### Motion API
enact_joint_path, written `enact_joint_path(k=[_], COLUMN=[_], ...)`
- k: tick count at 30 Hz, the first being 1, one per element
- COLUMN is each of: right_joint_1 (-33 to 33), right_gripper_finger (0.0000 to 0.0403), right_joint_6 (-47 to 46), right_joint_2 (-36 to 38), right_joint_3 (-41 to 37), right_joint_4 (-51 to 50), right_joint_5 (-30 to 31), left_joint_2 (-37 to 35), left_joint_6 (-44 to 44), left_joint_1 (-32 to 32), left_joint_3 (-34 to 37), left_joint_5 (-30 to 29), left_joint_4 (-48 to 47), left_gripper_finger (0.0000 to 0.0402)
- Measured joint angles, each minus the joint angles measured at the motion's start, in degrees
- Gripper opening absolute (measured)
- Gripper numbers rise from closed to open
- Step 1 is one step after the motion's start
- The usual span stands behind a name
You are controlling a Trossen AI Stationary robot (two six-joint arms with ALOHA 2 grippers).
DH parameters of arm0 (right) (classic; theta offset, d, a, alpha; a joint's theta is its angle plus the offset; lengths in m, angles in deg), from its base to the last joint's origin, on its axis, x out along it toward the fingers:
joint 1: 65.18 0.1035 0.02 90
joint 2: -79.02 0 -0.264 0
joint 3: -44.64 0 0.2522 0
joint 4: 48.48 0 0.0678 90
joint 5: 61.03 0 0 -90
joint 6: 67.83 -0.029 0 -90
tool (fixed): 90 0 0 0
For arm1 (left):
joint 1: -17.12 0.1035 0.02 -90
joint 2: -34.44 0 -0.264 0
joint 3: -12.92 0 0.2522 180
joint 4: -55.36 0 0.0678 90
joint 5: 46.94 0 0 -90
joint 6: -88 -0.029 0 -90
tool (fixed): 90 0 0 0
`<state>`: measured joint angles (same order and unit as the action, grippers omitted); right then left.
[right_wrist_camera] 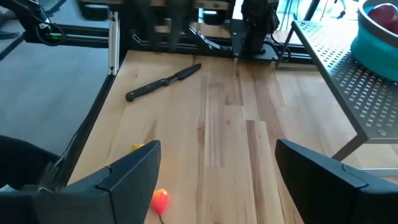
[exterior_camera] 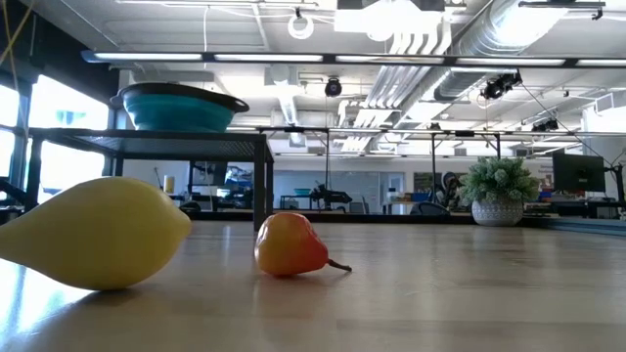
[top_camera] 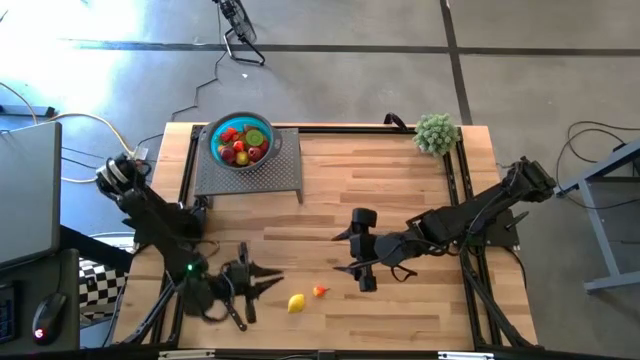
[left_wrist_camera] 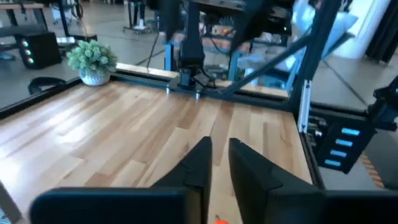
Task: Pick & Place Fruit
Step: Put the lemon into the blue strainer bowl on the shelf
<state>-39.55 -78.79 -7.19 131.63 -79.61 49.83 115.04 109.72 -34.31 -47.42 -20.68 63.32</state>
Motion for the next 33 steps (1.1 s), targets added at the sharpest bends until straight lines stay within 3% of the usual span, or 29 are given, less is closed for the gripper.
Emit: enact_joint_path(k=[6,16,21,25,33], right_joint_1=[-0.11,-0.11,-0.11,-0.11,-0.17], right_gripper_finger=[0.0309,0.0309,0.0309,0.0309,0.0309], right_joint_6=[0.07,0.17,0.09,0.09,0.19], right_joint_2=[0.0,0.0,0.0,0.0,0.0], right_joint_3=[0.0,-0.01,0.0,0.0,0.0], right_joint_4=[-0.02,-1.65,-2.56,-2.58,-2.84], right_joint_5=[0.0,-0.02,-0.02,-0.04,0.0], left_joint_2=[5.47,16.51,19.53,21.69,25.41], left_joint_6=[12.67,28.31,38.66,46.73,48.55], left_joint_1=[-0.4,-0.34,-0.09,1.38,5.0], left_joint_3=[-14.01,-32.57,-34.82,-34.85,-34.83], left_joint_5=[4.75,7.71,10.36,16.65,32.1], left_joint_4=[-22.01,-50.28,-57.75,-62.54,-64.82], left_gripper_finger=[0.0005,0.0001,0.0,0.0,0.0])
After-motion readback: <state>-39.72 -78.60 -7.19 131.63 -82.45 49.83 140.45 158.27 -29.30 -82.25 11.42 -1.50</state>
